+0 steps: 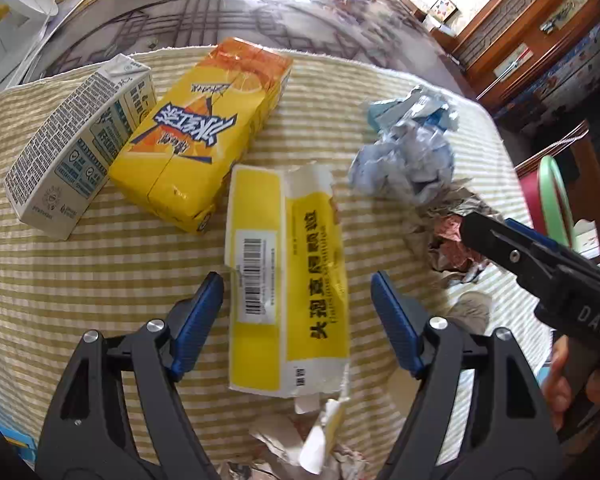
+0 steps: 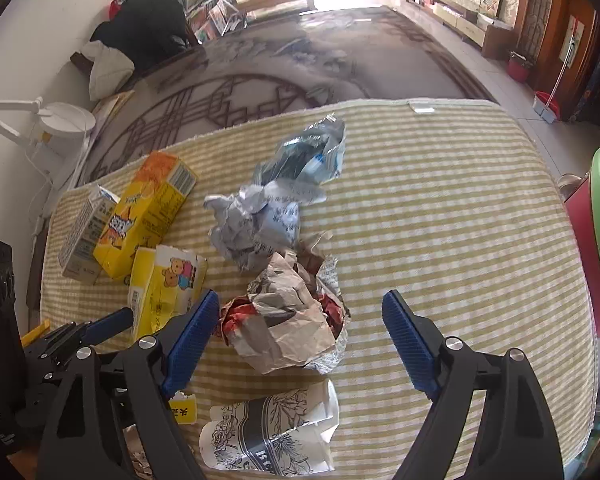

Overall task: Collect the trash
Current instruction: 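Grasp the yellow medicine box with the left tool while the right tool grasps crumpled paper, then carry the yellow box and crumpled paper over the red bucket and open both tools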

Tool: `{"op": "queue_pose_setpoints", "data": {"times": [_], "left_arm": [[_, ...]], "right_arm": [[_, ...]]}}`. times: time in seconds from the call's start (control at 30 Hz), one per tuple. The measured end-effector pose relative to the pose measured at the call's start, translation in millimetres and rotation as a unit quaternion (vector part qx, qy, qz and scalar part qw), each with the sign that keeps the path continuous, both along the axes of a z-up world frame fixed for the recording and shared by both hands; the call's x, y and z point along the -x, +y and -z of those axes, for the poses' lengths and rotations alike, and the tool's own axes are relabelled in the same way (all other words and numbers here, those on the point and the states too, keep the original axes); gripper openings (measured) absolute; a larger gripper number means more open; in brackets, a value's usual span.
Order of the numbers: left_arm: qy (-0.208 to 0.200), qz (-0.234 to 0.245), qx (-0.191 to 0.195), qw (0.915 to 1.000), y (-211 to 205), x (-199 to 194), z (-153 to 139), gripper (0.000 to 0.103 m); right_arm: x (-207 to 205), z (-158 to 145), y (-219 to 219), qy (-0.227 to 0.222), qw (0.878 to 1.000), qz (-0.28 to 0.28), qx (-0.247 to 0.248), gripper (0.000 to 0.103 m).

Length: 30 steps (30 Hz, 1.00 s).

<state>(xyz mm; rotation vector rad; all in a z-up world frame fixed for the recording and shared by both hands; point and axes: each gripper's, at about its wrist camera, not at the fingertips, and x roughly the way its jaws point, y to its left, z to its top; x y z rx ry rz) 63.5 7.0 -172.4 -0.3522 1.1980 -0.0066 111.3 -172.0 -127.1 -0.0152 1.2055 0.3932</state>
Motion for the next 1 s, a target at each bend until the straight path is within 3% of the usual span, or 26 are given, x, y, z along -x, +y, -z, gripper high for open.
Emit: {"op": "queue_pose_setpoints", "data": {"times": [0.03, 0.1, 0.13, 0.27, 0.33, 0.37, 0.73, 1.0], "left_arm": [[0.006, 0.001, -0.002, 1.0, 0, 0, 3, 0.073], [0.014, -0.001, 0.003, 0.9999, 1, 0, 6, 0.058], [0.015, -0.001, 0.005, 0.9999, 2, 2, 7, 0.055], [0.005, -0.004, -0.004, 1.0, 4, 9, 3, 0.051], [-0.006, -0.01, -0.003, 0.9999, 7, 15, -4, 0.051], [-0.011, -0.011, -0.003, 0.9999, 7, 17, -8, 0.051], [-0.063, -0.009, -0.006, 0.998, -7, 32, -53, 0.052], [-0.094, 0.005, -0.022, 0.9954, -29, 36, -77, 0.052]], "right_arm": [[0, 4, 3, 0.009, 1.0, -0.005, 0.002, 0.08], [3, 8, 5, 0.017, 1.0, -0.011, 0.003, 0.077], [5, 8, 6, 0.015, 1.0, -0.014, 0.001, 0.065], [14, 0, 6, 0.006, 1.0, -0.023, -0.005, 0.049], [19, -10, 2, -0.007, 1.0, -0.016, -0.012, 0.047], [23, -17, -2, -0.016, 1.0, -0.012, -0.016, 0.031], [60, -82, -34, -0.093, 0.994, 0.01, -0.053, 0.03], [70, -100, -61, -0.114, 0.991, 0.029, -0.064, 0.03]]}}
